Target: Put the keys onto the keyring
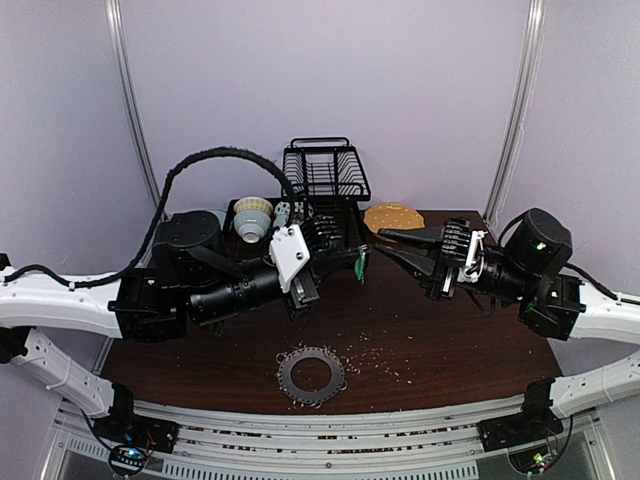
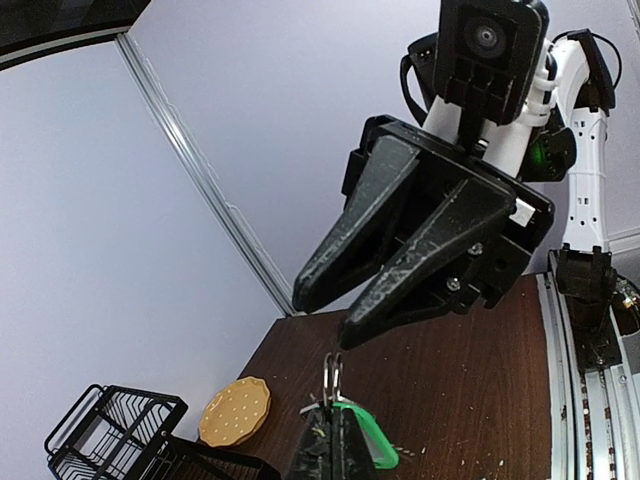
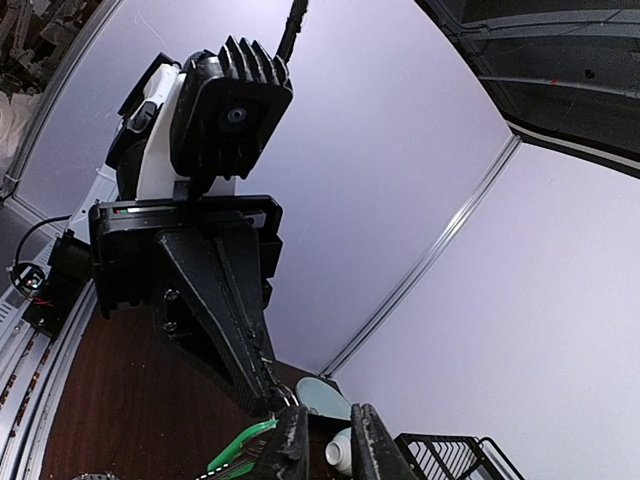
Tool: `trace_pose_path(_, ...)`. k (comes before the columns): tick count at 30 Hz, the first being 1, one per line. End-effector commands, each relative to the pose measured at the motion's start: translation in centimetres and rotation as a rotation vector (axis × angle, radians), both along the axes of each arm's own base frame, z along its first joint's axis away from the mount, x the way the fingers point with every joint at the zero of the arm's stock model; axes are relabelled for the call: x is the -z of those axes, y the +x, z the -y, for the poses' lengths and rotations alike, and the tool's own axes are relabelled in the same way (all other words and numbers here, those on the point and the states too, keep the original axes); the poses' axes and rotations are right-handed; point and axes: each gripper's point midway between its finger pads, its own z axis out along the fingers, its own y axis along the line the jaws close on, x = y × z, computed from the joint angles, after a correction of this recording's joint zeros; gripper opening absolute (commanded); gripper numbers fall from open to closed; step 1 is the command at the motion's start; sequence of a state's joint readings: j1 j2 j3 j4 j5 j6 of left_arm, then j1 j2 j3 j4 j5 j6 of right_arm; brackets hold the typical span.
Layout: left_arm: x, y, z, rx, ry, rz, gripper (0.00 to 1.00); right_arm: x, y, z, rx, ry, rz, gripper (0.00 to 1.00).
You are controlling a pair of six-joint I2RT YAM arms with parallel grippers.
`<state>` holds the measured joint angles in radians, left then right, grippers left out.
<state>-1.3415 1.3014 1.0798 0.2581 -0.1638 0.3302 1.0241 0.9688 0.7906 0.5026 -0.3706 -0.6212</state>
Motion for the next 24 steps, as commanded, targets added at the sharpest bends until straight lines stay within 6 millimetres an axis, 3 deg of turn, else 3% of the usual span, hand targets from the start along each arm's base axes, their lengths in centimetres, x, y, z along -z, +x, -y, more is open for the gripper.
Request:
trace_pose_path(1,-1.7,0.0,-0.3,0.003,-0.072,0.002,0.00,0.2,-0.4,-0.2,-0.025,0.012,0.002,0.20)
trace_pose_path(5,-1.6,0.0,-0.3,0.007,-0.073,0.002,0.00,0.9,0.1,-0.6,-0.010,-0.010,0.002,0.21)
trace_pose_path(11,-1.4,-0.2,-0.2,0.020,-0.064,0.003,0.00,0.2,0.5,-0.6,0.005,0.017,-0.002,0.08)
trace_pose_path(24,-0.5,-1.8,0.8,0.125,-0.035,-0.003,0.00,-0.1,1.0,-0.8,0.024,0.017,-0.037,0.02)
